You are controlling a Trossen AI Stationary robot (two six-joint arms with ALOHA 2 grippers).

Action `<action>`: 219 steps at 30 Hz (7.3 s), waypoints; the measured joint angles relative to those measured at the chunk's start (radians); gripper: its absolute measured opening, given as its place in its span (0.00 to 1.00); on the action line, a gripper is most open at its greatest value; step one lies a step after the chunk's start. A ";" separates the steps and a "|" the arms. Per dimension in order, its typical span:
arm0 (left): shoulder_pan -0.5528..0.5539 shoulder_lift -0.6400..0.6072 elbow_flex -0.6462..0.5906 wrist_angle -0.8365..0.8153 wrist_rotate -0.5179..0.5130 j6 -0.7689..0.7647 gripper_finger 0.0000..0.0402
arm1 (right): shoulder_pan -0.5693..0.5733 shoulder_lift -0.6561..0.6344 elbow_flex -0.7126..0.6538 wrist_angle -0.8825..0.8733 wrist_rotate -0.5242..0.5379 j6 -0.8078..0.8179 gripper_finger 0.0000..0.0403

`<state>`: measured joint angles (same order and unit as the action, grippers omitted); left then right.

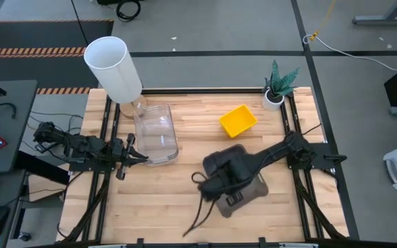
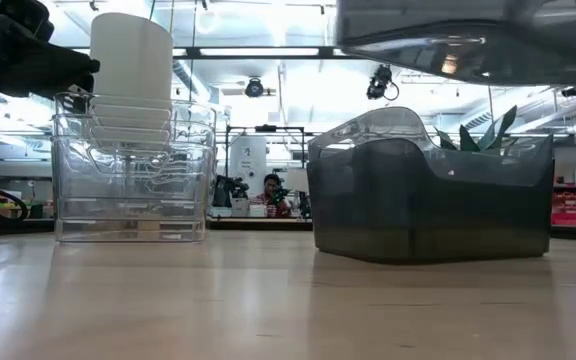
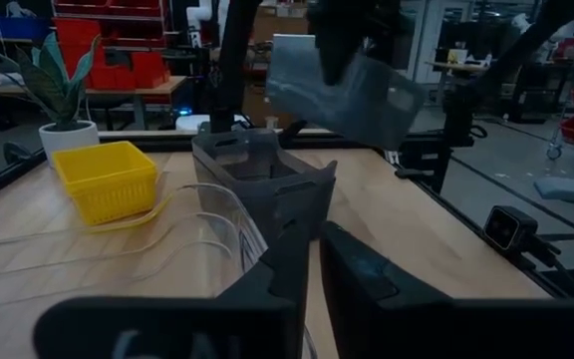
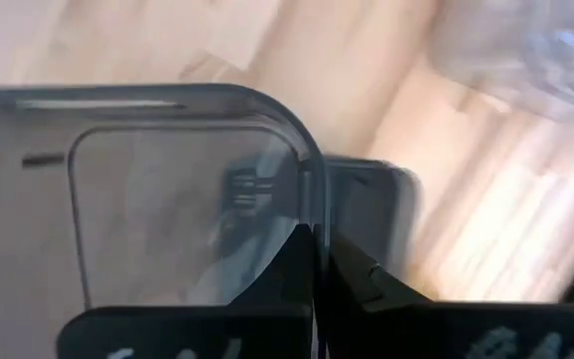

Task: Stack baskets by color
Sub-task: Stack the bottom black bin on top of the top black bin, then return to Home Position

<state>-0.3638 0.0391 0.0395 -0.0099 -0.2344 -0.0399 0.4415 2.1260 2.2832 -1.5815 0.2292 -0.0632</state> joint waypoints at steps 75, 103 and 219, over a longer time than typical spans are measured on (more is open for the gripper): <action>0.000 0.000 0.000 -0.001 0.000 0.000 0.08 | -0.335 -0.180 -0.574 0.413 -0.233 -0.107 0.27; 0.000 0.000 0.000 -0.001 0.000 0.000 0.10 | -0.352 -0.312 -0.612 0.447 -0.196 0.101 0.26; 0.000 0.000 0.000 -0.001 0.000 0.000 0.10 | -0.399 -2.119 -1.940 1.887 -0.048 -0.184 0.01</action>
<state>-0.3641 0.0391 0.0398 -0.0113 -0.2344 -0.0399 0.0425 0.0071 0.3437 0.3058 0.1810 -0.2471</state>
